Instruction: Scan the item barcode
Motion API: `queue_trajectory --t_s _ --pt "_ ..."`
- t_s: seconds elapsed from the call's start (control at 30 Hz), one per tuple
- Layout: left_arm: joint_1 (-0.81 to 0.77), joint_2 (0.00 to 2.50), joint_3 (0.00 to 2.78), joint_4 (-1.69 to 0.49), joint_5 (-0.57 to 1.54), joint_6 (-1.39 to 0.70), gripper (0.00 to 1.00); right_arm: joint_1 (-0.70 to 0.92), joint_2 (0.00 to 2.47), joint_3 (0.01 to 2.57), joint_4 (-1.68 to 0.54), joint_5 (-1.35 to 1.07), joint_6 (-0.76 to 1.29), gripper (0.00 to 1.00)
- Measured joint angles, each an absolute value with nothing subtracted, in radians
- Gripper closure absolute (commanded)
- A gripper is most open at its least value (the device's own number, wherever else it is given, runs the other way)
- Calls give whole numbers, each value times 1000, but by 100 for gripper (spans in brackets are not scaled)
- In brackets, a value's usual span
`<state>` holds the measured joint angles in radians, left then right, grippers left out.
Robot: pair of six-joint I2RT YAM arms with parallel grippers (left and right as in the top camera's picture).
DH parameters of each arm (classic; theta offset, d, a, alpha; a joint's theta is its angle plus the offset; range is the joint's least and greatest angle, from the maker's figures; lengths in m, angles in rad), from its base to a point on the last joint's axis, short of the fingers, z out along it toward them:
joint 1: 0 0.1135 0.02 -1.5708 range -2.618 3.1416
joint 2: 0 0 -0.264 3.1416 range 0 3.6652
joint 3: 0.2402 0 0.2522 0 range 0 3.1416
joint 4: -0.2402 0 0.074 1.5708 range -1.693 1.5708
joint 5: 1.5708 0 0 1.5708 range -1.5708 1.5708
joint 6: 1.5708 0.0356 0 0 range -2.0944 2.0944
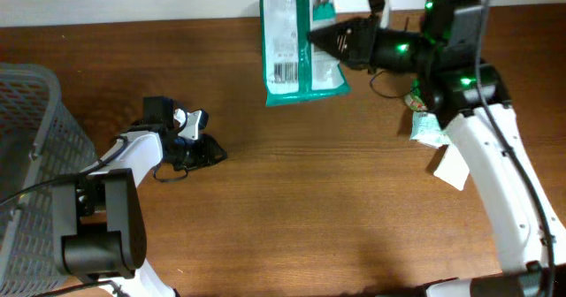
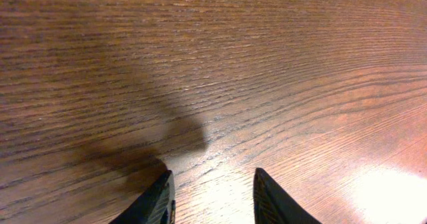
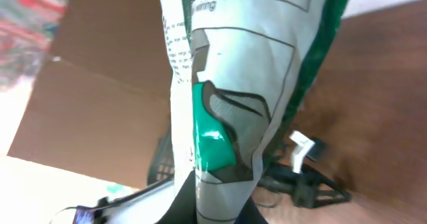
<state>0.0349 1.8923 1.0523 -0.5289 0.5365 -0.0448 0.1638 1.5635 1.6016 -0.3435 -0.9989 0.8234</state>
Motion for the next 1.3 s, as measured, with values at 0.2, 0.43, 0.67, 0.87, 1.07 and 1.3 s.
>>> queue_trajectory --t_s 0.2,0.43,0.67,0.87,1.07,1.3 --pt "35 1888 1052 -499 538 -45 36 163 1560 1636 -345 -1030 845 96" --pt "35 1867 1059 -427 520 -41 1 366 1593 1638 -266 -341 310 96" --pt "35 1867 1058 -405 503 -41 1 452 1850 1637 133 82 -362 96" --pt "35 1867 1058 -399 492 -41 1 451 2106 1644 592 96 -730 96" --pt "35 1867 1058 -399 490 -41 1 444 2375 1648 899 60 -1059 96" --pt "35 1867 1058 -399 490 -41 1 381 2509 1804 785 -33 -1096 96"
